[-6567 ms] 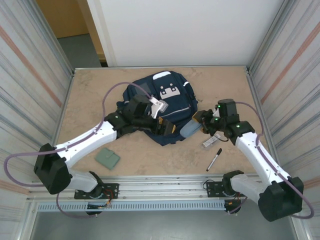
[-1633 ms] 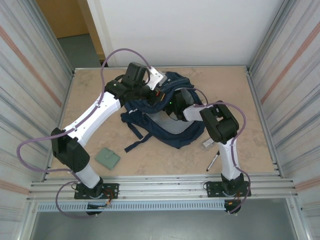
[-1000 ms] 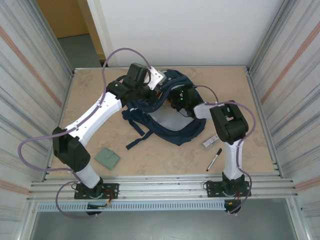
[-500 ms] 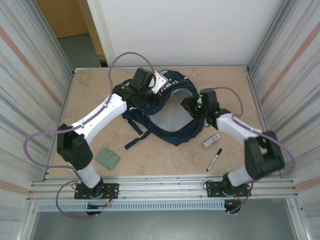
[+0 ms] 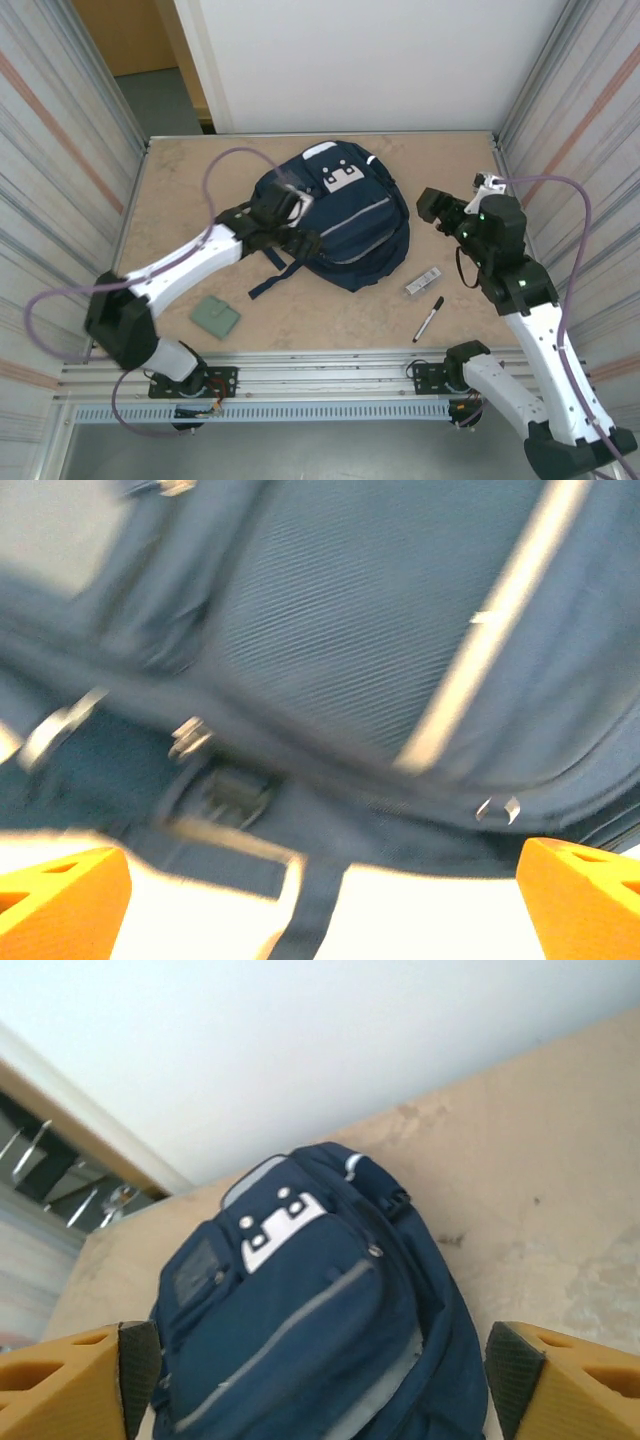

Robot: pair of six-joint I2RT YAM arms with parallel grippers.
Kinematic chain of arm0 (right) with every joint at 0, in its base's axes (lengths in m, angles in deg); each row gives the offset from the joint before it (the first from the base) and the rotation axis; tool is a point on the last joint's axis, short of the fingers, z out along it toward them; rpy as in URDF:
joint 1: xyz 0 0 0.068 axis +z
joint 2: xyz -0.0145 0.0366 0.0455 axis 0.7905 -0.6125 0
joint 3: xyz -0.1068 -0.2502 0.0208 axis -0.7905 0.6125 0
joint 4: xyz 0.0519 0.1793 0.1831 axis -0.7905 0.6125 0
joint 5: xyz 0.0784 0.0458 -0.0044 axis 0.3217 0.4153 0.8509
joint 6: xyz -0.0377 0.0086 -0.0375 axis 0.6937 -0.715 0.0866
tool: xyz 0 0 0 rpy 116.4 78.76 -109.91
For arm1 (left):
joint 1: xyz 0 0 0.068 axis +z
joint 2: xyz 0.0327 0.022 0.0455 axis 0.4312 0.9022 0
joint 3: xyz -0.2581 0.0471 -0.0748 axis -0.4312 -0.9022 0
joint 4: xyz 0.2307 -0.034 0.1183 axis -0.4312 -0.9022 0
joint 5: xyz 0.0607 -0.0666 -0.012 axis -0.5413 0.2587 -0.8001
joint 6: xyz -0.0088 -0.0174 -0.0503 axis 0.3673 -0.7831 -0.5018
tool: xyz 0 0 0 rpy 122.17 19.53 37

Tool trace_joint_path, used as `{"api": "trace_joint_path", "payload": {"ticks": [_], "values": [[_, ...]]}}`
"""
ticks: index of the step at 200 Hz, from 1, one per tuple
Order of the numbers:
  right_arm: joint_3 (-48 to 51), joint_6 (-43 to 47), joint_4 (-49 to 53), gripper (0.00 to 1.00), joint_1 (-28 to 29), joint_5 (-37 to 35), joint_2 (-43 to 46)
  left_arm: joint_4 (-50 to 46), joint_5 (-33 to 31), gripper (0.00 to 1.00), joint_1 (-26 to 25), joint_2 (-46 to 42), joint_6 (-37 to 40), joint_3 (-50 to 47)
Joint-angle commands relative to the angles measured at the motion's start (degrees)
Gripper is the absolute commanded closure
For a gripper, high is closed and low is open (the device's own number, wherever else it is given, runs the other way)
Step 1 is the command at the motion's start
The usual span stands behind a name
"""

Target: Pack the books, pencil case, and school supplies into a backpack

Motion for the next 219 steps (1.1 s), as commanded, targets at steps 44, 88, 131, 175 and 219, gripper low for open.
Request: {"api": "trace_joint_path", "payload": {"ticks": [44, 88, 131, 175, 219], "values": [[-3.0, 8.5, -0.1, 0.17, 19.6, 13.3, -15.4, -13.2, -3.4, 0.01, 18.9, -25.4, -35.1, -25.1], [-7.4, 4.2, -3.8, 0.24, 33.7, 21.9, -34.2, -18.3, -1.5, 0.01, 27.9, -36.9, -46.2, -35.2], [-13.7, -0.3, -12.1, 0.33, 43.4, 24.1, -51.2, -10.2, 13.0, 0.19, 41.5, -38.2, -42.1, -43.6], [-23.0, -7.7, -18.6, 0.49, 46.1, 29.6, -69.0, -7.3, 14.1, 0.30, 41.5, -32.7, -39.6, -43.4], [-30.2, -14.7, -20.1, 0.49, 46.5, 32.5, -81.0, -5.1, 14.8, 0.37, 41.7, -33.2, -39.1, -45.3]]}}
